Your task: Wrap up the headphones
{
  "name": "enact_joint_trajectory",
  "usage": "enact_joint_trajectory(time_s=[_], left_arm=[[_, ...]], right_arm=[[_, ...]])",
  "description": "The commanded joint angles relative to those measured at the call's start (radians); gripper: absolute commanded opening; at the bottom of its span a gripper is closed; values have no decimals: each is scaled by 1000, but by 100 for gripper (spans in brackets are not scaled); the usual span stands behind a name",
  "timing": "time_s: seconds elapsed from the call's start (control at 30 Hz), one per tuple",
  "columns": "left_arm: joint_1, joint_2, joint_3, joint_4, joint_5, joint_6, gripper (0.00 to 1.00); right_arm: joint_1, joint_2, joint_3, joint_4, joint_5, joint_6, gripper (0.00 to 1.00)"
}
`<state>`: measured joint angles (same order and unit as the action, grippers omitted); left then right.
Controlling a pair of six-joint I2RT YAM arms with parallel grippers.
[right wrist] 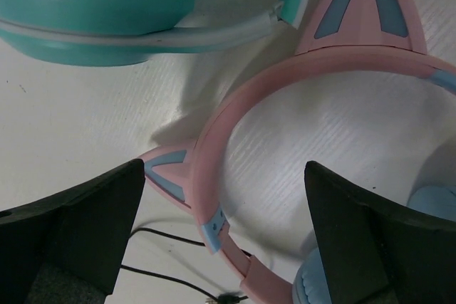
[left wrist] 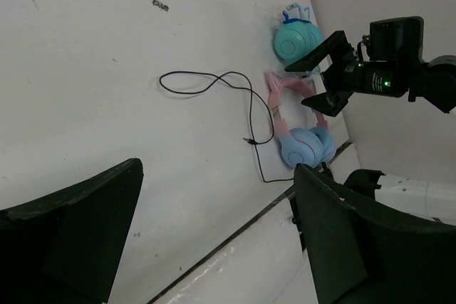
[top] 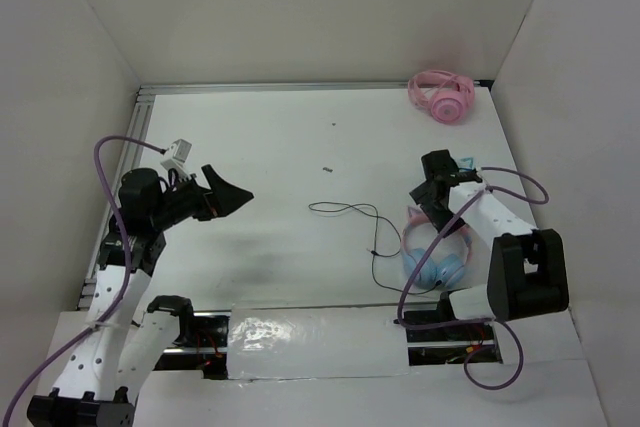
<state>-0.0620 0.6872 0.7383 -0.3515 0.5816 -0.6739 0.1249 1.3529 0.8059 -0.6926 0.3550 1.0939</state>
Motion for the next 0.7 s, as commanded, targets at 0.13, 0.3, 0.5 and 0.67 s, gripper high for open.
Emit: enact_joint_trajectory(time_s=[0.13, 0.3, 0.5, 0.67], left_arm=[[4, 92, 32, 62, 20, 66, 99], [4, 138, 44, 62, 30, 83, 99], [4, 158, 42, 82, 24, 79, 99], [4, 169, 50, 86, 12, 79, 99]], right_arm=[[-36, 75, 16, 58, 24, 132, 99], [-67, 112, 24, 44, 38, 236, 99], [-88, 150, 67, 19, 45, 219, 96], [-93, 256, 113, -31, 39, 184, 93]])
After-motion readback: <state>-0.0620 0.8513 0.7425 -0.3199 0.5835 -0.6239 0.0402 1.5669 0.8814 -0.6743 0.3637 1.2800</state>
